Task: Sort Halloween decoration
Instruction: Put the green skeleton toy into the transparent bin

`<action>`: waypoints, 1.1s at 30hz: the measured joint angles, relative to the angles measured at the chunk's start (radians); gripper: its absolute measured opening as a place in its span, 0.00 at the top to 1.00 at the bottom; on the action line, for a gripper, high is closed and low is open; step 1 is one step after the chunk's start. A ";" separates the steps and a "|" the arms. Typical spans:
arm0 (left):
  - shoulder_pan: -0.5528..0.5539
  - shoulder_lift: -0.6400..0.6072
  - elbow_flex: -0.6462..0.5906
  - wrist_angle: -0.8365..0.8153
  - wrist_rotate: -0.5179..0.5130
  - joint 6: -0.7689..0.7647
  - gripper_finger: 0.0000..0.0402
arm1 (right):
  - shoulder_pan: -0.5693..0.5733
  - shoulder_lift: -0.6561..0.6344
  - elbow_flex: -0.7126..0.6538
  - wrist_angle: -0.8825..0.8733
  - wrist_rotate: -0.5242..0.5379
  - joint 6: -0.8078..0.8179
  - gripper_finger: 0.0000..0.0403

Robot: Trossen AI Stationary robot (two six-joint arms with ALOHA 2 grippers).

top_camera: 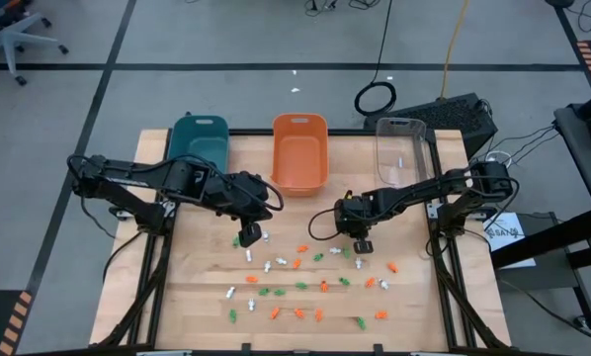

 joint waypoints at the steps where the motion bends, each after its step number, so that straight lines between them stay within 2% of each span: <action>1: 0.000 0.000 0.000 0.000 0.000 0.000 1.00 | 0.001 0.000 0.000 0.001 0.000 0.008 0.97; 8: 0.000 0.000 0.000 0.000 0.000 0.000 1.00 | 0.003 -0.016 0.018 0.012 -0.006 0.094 0.98; 15: 0.000 0.000 0.000 0.004 0.000 0.003 1.00 | 0.004 -0.055 0.122 -0.027 -0.013 0.167 0.98; 23: 0.000 0.000 0.000 0.004 0.000 0.006 1.00 | 0.004 -0.058 0.299 -0.075 -0.152 0.275 0.98; 33: 0.000 -0.018 0.000 0.003 0.001 -0.001 1.00 | 0.003 -0.058 0.554 -0.235 -0.159 0.376 0.98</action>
